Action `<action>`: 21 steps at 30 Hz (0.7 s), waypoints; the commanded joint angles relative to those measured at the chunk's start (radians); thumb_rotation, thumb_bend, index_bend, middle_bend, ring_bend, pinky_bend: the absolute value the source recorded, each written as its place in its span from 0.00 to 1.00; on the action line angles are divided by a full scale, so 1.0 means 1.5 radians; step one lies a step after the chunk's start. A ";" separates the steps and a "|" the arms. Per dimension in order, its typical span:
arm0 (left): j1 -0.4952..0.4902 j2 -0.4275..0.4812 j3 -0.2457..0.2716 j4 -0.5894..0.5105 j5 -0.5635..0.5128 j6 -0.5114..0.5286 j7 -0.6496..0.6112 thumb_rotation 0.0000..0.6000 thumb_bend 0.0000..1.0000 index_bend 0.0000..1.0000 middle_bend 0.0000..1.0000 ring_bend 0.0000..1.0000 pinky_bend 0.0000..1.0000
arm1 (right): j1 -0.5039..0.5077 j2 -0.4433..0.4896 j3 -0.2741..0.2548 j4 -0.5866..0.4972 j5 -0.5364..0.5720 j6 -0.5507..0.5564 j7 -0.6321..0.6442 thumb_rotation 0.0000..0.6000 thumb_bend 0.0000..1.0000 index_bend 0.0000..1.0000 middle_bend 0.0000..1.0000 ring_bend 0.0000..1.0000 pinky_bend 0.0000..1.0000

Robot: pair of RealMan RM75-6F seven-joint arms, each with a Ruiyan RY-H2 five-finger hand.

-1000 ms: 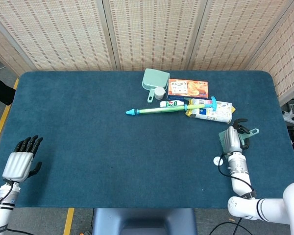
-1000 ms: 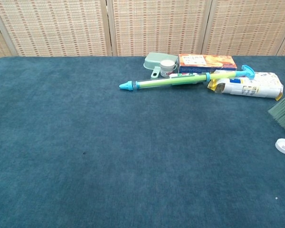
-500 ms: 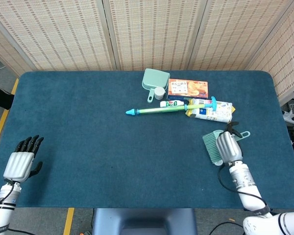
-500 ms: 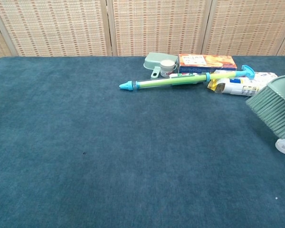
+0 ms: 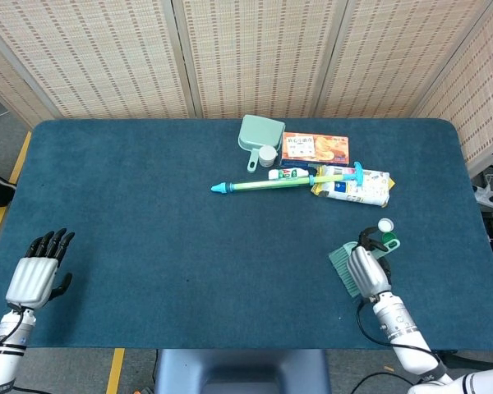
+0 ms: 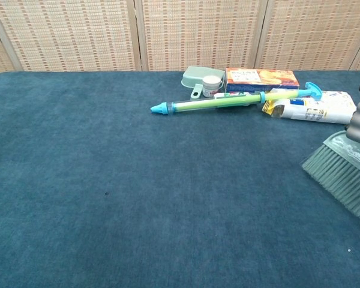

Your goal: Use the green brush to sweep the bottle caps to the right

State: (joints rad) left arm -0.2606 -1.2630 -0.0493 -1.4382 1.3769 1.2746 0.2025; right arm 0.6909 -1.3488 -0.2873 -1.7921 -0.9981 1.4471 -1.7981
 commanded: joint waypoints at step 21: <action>-0.003 -0.006 0.002 -0.004 -0.006 -0.008 0.018 1.00 0.40 0.00 0.00 0.00 0.11 | -0.075 0.025 0.043 0.152 0.046 -0.016 0.102 1.00 0.37 1.00 0.88 0.59 0.32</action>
State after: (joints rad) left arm -0.2654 -1.2716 -0.0463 -1.4447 1.3684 1.2618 0.2293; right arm 0.5877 -1.3320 -0.2412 -1.5455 -0.8978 1.4194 -1.7055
